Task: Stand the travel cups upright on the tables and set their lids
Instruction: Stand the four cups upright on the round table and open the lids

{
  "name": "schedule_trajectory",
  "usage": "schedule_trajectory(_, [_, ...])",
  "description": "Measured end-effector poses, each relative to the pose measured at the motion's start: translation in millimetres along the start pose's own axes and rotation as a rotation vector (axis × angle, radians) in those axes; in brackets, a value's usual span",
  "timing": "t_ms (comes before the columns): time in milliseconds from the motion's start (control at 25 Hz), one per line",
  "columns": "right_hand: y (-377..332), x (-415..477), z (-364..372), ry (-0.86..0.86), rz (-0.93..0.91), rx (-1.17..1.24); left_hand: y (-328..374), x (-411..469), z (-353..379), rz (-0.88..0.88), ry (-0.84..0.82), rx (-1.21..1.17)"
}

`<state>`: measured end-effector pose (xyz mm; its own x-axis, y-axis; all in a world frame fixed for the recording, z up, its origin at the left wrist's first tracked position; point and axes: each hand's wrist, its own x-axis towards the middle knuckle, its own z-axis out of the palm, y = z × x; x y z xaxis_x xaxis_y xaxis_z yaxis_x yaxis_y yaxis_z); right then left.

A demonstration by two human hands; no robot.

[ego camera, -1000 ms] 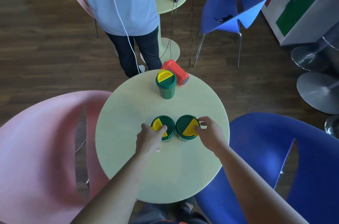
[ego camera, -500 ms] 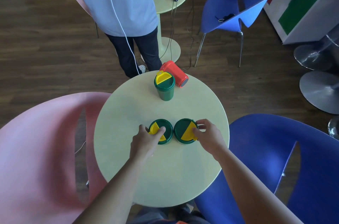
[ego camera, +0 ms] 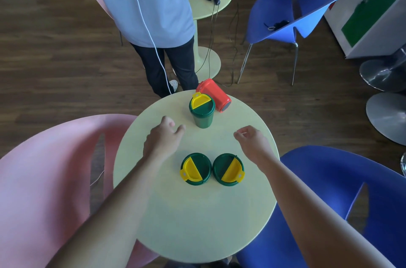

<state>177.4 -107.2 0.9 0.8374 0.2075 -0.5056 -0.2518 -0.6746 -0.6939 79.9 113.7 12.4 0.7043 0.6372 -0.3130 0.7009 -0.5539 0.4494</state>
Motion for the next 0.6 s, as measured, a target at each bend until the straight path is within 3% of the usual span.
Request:
schedule_trajectory(280, [-40,60,5,0.017,0.068,0.185,49,103,-6,0.193,-0.055,-0.227])
schedule_trajectory(440, [-40,104,20,0.035,0.149,0.36,72,163,-1,0.093,-0.147,-0.22])
schedule_trajectory(600, [-40,135,32,-0.051,0.244,0.563,74,198,16,-0.096,-0.368,-0.314])
